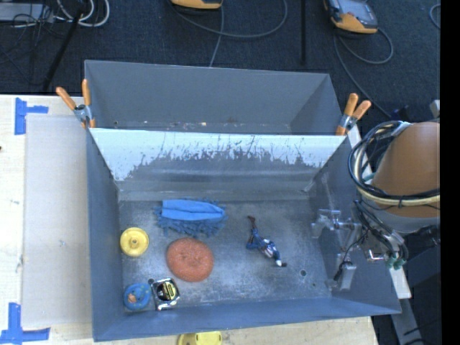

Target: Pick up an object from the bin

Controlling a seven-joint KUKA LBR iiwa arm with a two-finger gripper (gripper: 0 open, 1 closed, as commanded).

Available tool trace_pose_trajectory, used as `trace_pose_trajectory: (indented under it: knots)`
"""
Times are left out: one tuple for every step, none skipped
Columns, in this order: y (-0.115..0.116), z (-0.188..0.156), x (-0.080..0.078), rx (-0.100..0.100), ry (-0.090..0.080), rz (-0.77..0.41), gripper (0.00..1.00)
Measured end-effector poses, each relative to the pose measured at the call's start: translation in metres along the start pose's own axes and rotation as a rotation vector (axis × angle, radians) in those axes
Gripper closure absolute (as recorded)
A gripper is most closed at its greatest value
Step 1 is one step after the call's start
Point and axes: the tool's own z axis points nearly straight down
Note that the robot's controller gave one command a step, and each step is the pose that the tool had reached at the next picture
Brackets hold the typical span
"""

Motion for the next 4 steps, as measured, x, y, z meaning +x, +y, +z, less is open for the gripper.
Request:
trace_pose_trajectory:
  knots:
    - [0.000,-0.004,-0.002,0.001,-0.008,-0.004,0.00]
    - [0.012,0.055,-0.032,0.001,-0.015,0.036,0.00]
    - [0.006,0.105,-0.018,0.000,-0.003,0.139,0.00]
    - [0.044,0.120,-0.073,0.001,-0.010,0.156,0.00]
